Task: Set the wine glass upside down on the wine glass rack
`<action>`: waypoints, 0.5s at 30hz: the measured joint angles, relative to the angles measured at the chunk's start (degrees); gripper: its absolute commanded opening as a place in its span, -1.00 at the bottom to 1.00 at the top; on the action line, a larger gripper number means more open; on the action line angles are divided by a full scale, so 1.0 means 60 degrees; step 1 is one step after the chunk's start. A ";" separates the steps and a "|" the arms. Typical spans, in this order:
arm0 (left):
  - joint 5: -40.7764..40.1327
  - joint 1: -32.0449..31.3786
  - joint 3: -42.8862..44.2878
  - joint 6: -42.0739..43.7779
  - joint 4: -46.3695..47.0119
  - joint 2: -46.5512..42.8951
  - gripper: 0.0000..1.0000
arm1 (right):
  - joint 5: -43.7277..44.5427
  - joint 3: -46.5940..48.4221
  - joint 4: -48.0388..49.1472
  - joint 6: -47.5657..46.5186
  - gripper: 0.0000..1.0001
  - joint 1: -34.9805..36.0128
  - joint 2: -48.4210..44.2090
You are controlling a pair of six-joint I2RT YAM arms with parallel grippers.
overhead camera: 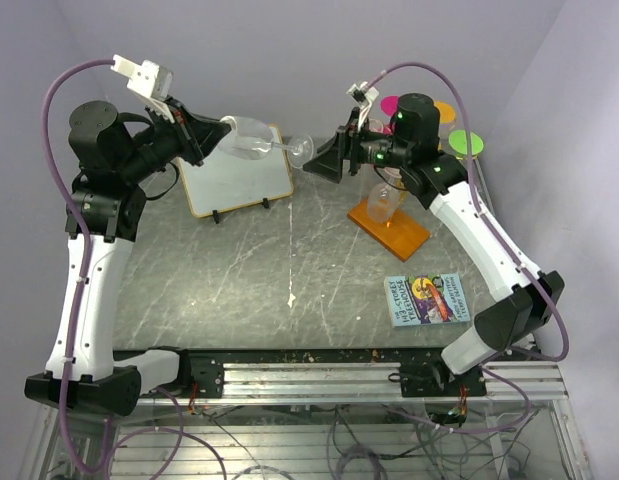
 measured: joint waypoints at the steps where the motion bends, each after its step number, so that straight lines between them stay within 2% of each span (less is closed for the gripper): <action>1: 0.0000 0.0000 0.0000 0.0000 0.0000 0.0007 -0.86 | 0.0066 0.0058 0.0000 0.0044 0.31 0.0036 0.0058; 15: 0.0007 -0.0029 -0.0084 0.0372 0.0229 -0.0015 -0.86 | 0.1060 0.0790 -0.0007 0.0492 -0.27 0.0539 0.0652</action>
